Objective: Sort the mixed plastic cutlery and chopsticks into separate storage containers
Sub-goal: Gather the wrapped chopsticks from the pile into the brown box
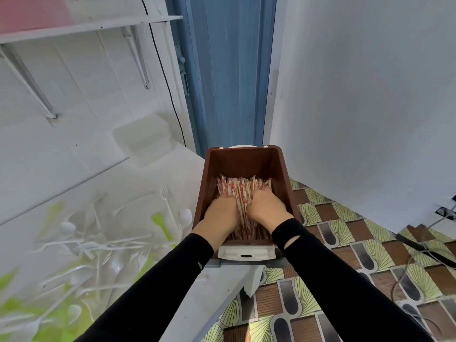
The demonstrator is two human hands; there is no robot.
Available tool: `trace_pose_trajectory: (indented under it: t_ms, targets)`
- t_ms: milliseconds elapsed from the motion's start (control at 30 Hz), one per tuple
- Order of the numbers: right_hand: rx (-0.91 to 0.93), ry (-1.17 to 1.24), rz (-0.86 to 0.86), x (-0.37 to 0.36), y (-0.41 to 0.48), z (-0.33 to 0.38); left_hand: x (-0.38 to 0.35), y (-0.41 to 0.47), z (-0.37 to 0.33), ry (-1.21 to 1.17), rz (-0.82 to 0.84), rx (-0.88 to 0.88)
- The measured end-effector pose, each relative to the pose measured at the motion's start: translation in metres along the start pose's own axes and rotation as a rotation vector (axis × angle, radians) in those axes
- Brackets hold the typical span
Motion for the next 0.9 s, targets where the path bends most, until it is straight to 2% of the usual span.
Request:
trace_pose_trajectory:
  t_ms: [67, 133, 200, 367, 433, 600, 900]
  targets:
    - [0.019, 0.105, -0.083, 0.005, -0.002, 0.001, 0.004, -0.004, 0.0, -0.033, -0.083, -0.044]
    - [0.099, 0.233, -0.205, 0.012, -0.006, 0.005, 0.017, -0.013, -0.003, -0.089, -0.294, -0.137]
    - [0.26, 0.383, -0.258, 0.018, -0.018, 0.018, 0.037, -0.031, -0.002, -0.15, -0.485, -0.181]
    - [0.652, 0.575, -0.194, -0.001, -0.073, 0.08, 0.056, -0.106, 0.065, -0.256, -0.685, 0.003]
    - [0.754, 0.557, -0.105, -0.023, -0.094, 0.109, 0.054, -0.146, 0.104, -0.293, -0.709, 0.103]
    - [0.87, 0.459, 0.181, -0.098, -0.157, 0.178, 0.035, -0.27, 0.182, -0.298, -0.634, 0.388]
    - [1.063, 0.252, 0.468, -0.219, -0.287, 0.264, 0.002, -0.499, 0.249, -0.291, -0.671, 0.743]
Point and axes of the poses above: each hand's wrist, its own y-axis towards the middle knuckle, its own x-axis out of the back of the hand, z = x × y, the point moved 2 cm from there along y, towards the middle knuckle, and after that the axes turned 13 degrees about -x, right-handed, at the moved point
